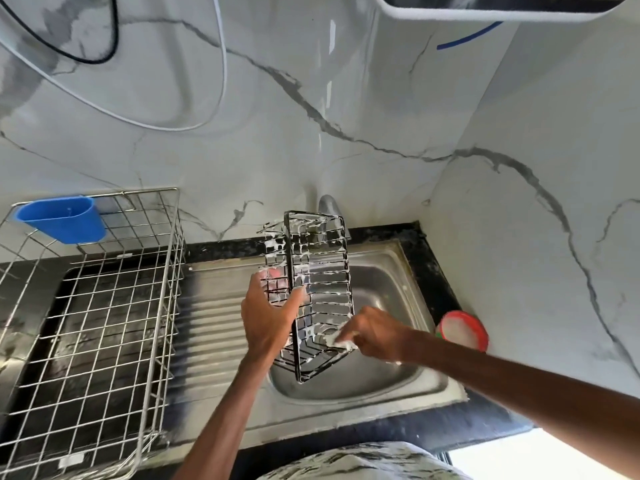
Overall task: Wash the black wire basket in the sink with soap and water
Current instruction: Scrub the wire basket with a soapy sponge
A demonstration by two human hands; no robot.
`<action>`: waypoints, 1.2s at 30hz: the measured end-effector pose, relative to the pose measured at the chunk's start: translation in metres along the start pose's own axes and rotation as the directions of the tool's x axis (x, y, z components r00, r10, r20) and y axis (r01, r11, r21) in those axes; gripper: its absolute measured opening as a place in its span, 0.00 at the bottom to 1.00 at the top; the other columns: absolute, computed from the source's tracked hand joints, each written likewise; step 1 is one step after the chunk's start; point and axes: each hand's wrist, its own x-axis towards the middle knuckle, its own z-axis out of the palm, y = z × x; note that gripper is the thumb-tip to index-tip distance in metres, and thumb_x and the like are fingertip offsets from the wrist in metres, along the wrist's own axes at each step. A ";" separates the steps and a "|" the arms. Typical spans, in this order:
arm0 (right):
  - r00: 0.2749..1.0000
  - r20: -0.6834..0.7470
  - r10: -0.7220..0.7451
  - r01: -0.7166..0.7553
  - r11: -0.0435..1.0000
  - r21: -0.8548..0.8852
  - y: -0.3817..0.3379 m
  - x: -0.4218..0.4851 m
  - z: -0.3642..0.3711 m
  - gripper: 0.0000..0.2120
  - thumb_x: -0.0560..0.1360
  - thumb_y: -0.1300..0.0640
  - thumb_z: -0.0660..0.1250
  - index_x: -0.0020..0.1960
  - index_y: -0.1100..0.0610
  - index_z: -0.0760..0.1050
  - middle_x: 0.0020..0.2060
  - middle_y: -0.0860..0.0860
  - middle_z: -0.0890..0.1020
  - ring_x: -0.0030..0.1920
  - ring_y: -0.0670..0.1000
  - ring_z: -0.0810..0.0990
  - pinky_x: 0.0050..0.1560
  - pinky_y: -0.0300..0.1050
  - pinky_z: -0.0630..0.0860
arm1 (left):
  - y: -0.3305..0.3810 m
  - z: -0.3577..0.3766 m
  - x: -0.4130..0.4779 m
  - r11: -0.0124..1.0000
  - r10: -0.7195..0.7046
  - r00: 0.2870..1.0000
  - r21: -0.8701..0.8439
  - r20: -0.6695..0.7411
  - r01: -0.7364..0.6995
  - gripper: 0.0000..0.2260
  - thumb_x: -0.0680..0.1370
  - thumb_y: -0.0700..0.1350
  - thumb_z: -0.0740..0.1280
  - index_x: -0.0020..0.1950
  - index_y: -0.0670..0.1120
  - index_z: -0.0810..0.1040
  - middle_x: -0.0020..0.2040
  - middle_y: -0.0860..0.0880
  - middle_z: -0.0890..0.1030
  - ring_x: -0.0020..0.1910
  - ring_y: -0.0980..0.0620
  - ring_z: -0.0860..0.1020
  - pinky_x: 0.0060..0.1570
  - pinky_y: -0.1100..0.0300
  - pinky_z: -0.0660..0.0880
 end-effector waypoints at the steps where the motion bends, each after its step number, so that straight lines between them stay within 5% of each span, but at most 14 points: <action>1: 1.000 -0.006 0.008 -0.008 1.000 0.021 -0.004 0.004 -0.006 0.21 0.75 0.74 0.61 0.61 0.59 0.82 0.60 0.53 0.84 0.59 0.50 0.84 0.60 0.45 0.80 | -0.002 -0.001 0.003 1.000 0.000 1.000 0.004 0.011 0.000 0.24 0.69 0.66 0.70 0.60 0.57 0.74 0.48 0.48 0.86 0.49 0.50 0.85 0.53 0.70 0.73; 6: 0.998 -0.018 -0.056 0.057 0.998 0.013 -0.005 0.027 -0.019 0.20 0.74 0.74 0.63 0.59 0.58 0.83 0.58 0.51 0.85 0.54 0.48 0.86 0.55 0.49 0.83 | 0.018 -0.016 0.009 0.995 0.067 0.996 -0.069 -0.053 -0.071 0.31 0.65 0.66 0.67 0.61 0.50 0.74 0.51 0.59 0.80 0.49 0.61 0.80 0.46 0.75 0.70; 10: 0.983 0.082 -0.163 0.173 0.977 -0.129 -0.012 0.038 -0.028 0.21 0.74 0.74 0.65 0.62 0.58 0.82 0.61 0.54 0.83 0.58 0.52 0.85 0.56 0.50 0.82 | 0.018 -0.027 0.011 0.984 0.029 0.998 -0.173 -0.058 -0.038 0.33 0.65 0.65 0.69 0.64 0.47 0.74 0.48 0.58 0.81 0.40 0.52 0.87 0.45 0.48 0.83; 13: 0.977 0.141 -0.158 0.191 0.946 -0.260 -0.017 0.030 -0.035 0.20 0.78 0.70 0.65 0.66 0.55 0.79 0.68 0.54 0.79 0.66 0.55 0.79 0.65 0.54 0.78 | 0.022 -0.034 0.012 0.982 0.056 0.996 -0.176 -0.076 -0.069 0.39 0.64 0.65 0.66 0.68 0.41 0.74 0.48 0.59 0.78 0.37 0.64 0.84 0.40 0.53 0.81; 15: 0.986 0.010 -0.169 0.169 0.973 -0.156 -0.014 0.029 -0.043 0.22 0.75 0.73 0.63 0.63 0.55 0.82 0.65 0.53 0.81 0.64 0.52 0.81 0.61 0.51 0.80 | 0.019 -0.039 0.014 0.986 0.076 0.994 -0.140 -0.082 -0.087 0.40 0.64 0.65 0.65 0.68 0.40 0.74 0.51 0.62 0.74 0.42 0.68 0.82 0.44 0.58 0.79; 18: 0.957 -0.277 -0.087 0.111 0.991 0.075 -0.008 0.037 -0.042 0.22 0.73 0.75 0.61 0.57 0.56 0.85 0.58 0.52 0.84 0.55 0.47 0.85 0.42 0.34 0.82 | 0.010 -0.045 0.014 0.987 0.087 0.994 -0.133 -0.072 -0.096 0.32 0.66 0.64 0.67 0.64 0.46 0.75 0.54 0.59 0.76 0.52 0.54 0.82 0.50 0.44 0.82; 19: 0.948 -0.307 -0.085 0.115 0.990 0.080 -0.011 0.040 -0.039 0.22 0.73 0.75 0.61 0.57 0.56 0.85 0.58 0.53 0.84 0.56 0.47 0.85 0.42 0.30 0.80 | 0.008 -0.045 0.013 0.986 0.087 0.994 -0.135 -0.068 -0.096 0.32 0.67 0.64 0.68 0.63 0.43 0.76 0.54 0.56 0.77 0.52 0.57 0.82 0.52 0.46 0.82; 22: 0.959 -0.196 -0.207 0.197 0.978 -0.068 -0.027 0.048 -0.024 0.23 0.72 0.76 0.64 0.58 0.57 0.84 0.61 0.57 0.83 0.59 0.55 0.84 0.52 0.46 0.84 | 0.015 -0.043 0.007 0.976 0.121 0.992 -0.181 -0.026 -0.124 0.33 0.68 0.58 0.69 0.64 0.35 0.76 0.52 0.50 0.80 0.43 0.66 0.83 0.38 0.67 0.80; 24: 0.971 -0.020 -0.237 0.229 0.953 -0.197 -0.033 0.050 -0.011 0.22 0.75 0.74 0.63 0.63 0.58 0.81 0.65 0.58 0.81 0.63 0.59 0.81 0.58 0.57 0.81 | 0.018 -0.044 0.004 0.972 0.168 0.986 -0.162 -0.025 -0.170 0.25 0.68 0.58 0.68 0.61 0.49 0.77 0.50 0.53 0.80 0.40 0.60 0.85 0.35 0.55 0.83; 27: 0.978 0.123 -0.169 0.198 0.936 -0.291 -0.035 0.043 0.009 0.19 0.80 0.68 0.63 0.69 0.56 0.77 0.67 0.58 0.79 0.65 0.60 0.79 0.64 0.58 0.77 | 0.018 -0.050 0.005 0.966 0.233 0.969 -0.097 -0.079 -0.240 0.15 0.68 0.58 0.68 0.54 0.62 0.73 0.45 0.63 0.77 0.45 0.61 0.81 0.42 0.41 0.81; 29: 0.987 -0.003 -0.160 0.156 0.965 -0.212 -0.034 0.036 0.012 0.20 0.76 0.70 0.67 0.66 0.57 0.79 0.62 0.58 0.82 0.60 0.59 0.82 0.60 0.54 0.79 | 0.009 -0.051 0.008 0.958 0.257 0.962 -0.107 -0.094 -0.266 0.15 0.70 0.56 0.69 0.56 0.67 0.75 0.46 0.67 0.78 0.46 0.41 0.82 0.42 0.33 0.80; 31: 0.982 -0.188 -0.022 0.028 0.999 0.030 -0.034 0.034 0.010 0.19 0.74 0.73 0.67 0.60 0.57 0.83 0.56 0.54 0.85 0.52 0.50 0.86 0.53 0.38 0.80 | -0.002 -0.049 0.010 0.948 0.286 0.954 -0.120 -0.083 -0.295 0.18 0.72 0.54 0.69 0.59 0.69 0.74 0.48 0.68 0.77 0.45 0.33 0.80 0.42 0.33 0.79; 34: 0.907 -0.320 0.273 -0.143 0.916 0.375 -0.037 0.035 0.011 0.22 0.72 0.75 0.65 0.54 0.53 0.86 0.52 0.49 0.87 0.41 0.38 0.84 0.39 0.24 0.74 | -0.001 -0.044 0.002 0.944 0.262 0.962 -0.187 -0.072 -0.271 0.23 0.72 0.51 0.66 0.67 0.51 0.74 0.55 0.69 0.76 0.56 0.54 0.80 0.59 0.48 0.80; 36: 0.898 -0.365 0.246 -0.131 0.941 0.313 -0.037 0.037 0.016 0.25 0.73 0.74 0.60 0.57 0.52 0.85 0.53 0.50 0.86 0.39 0.42 0.85 0.37 0.30 0.78 | 0.008 -0.039 -0.004 0.940 0.254 0.960 -0.205 -0.115 -0.273 0.32 0.71 0.49 0.65 0.73 0.38 0.70 0.65 0.62 0.76 0.63 0.58 0.77 0.65 0.53 0.77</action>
